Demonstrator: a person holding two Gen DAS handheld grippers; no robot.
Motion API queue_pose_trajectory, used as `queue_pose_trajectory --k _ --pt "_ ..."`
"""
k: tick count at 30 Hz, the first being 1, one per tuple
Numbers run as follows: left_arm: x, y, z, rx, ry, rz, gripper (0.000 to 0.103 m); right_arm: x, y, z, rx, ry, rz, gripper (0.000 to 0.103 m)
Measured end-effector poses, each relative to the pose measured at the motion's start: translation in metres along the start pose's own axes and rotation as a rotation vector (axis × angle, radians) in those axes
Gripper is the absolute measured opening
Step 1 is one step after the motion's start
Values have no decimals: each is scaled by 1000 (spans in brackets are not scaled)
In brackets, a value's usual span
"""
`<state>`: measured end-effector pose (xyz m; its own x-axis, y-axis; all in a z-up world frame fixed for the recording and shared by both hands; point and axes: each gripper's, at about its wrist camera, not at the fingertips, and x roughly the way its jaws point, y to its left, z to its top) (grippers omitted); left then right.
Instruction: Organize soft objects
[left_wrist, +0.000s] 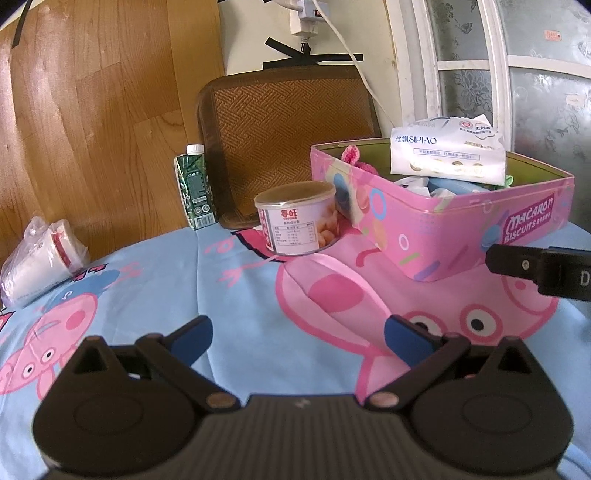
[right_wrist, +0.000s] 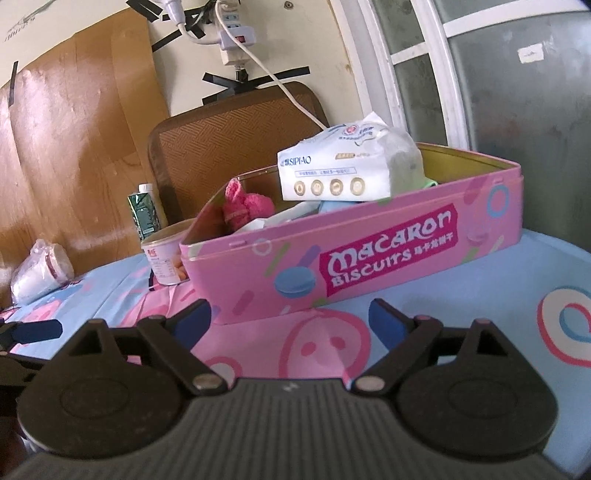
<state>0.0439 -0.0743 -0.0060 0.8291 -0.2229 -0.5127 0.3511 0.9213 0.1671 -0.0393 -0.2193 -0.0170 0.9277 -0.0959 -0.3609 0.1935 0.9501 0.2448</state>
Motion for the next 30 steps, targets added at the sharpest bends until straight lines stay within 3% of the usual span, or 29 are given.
queue_pose_trajectory --k 10,12,17,23,30 --pt "3 4 0 -23 29 27 103 0 0 0 1 3 -8 95" --pt "3 3 -2 -33 73 38 103 -2 0 0 8 4 -34 95" --pt "-12 -8 -7 -40 137 87 103 -21 -3 -2 21 39 -6 95" --pt "-42 -10 -3 -122 156 38 103 -48 -7 5 62 46 15 95" --pt "-63 -16 -2 -150 163 64 103 -66 -7 7 83 15 36 95"
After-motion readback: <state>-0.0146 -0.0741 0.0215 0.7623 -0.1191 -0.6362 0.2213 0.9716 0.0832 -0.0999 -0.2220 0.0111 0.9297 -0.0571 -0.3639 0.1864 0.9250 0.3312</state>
